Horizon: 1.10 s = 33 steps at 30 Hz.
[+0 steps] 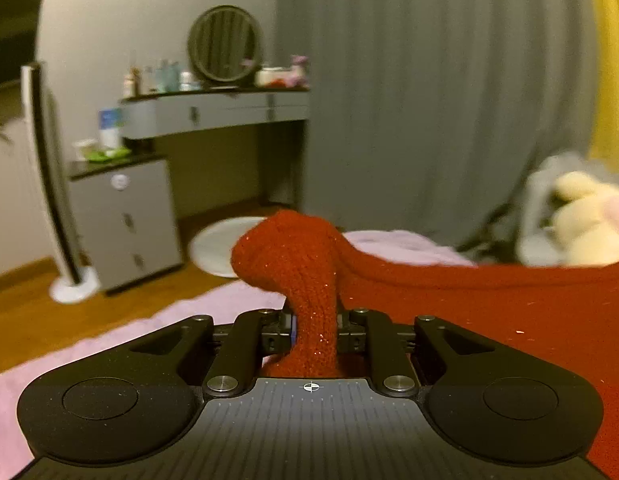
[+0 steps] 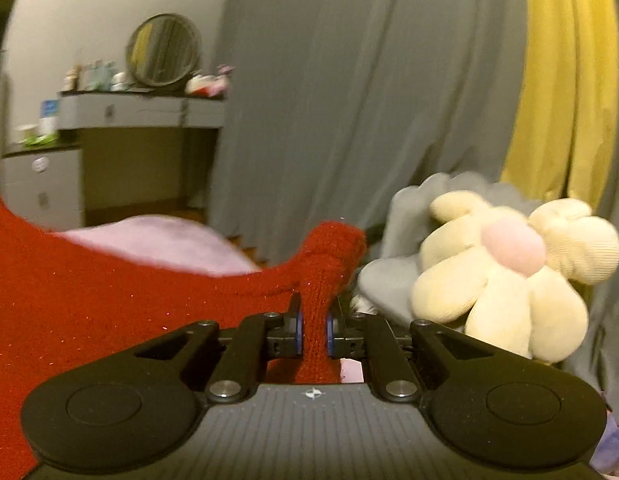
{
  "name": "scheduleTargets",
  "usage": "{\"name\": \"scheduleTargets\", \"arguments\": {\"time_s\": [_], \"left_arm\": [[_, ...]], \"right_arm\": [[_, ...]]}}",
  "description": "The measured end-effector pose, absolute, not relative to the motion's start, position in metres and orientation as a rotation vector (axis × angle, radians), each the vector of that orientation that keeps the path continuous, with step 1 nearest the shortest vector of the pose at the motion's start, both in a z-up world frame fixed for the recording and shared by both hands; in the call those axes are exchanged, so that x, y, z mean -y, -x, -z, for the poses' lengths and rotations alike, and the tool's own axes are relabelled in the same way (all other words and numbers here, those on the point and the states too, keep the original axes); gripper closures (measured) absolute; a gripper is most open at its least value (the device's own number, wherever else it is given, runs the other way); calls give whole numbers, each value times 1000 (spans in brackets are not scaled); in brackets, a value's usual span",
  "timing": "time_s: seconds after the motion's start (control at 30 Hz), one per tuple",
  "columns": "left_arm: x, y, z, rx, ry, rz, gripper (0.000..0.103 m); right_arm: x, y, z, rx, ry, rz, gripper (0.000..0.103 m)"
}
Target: Fold small clothes
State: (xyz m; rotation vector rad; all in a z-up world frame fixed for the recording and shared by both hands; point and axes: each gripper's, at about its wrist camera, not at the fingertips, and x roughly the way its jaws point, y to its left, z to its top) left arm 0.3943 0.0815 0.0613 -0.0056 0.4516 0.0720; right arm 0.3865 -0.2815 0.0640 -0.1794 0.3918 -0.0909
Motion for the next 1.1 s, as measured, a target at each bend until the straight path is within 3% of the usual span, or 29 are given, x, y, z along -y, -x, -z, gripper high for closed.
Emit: {"name": "scheduleTargets", "arguments": {"time_s": [0.07, 0.1, 0.3, 0.37, 0.43, 0.53, 0.7, 0.87, 1.1], "left_arm": [[-71, -413, -45, -462, -26, -159, 69], [-68, -421, -35, -486, -34, -190, 52], [-87, -388, -5, -571, 46, -165, 42], [-94, -353, -9, -546, 74, -114, 42], [-95, -325, -11, -528, 92, -64, 34], [-85, -314, -4, -587, 114, 8, 32], [-76, -329, 11, -678, 39, -88, 25], [-69, -311, -20, -744, -17, -189, 27], [-39, -250, -62, -776, -103, -173, 25]], "right_arm": [[278, -405, -55, -379, 186, 154, 93], [276, -414, -46, -396, 189, 188, 94], [282, -439, 22, -615, 201, 228, 80], [288, -423, 11, -539, 135, 245, 77], [284, -396, -5, -434, 111, 228, 77], [267, -345, -15, -353, 83, 33, 75], [254, -311, 17, -527, 170, -159, 74], [272, -284, 14, -555, 286, 84, 74], [279, -238, -19, -621, 162, 56, 74]]}}
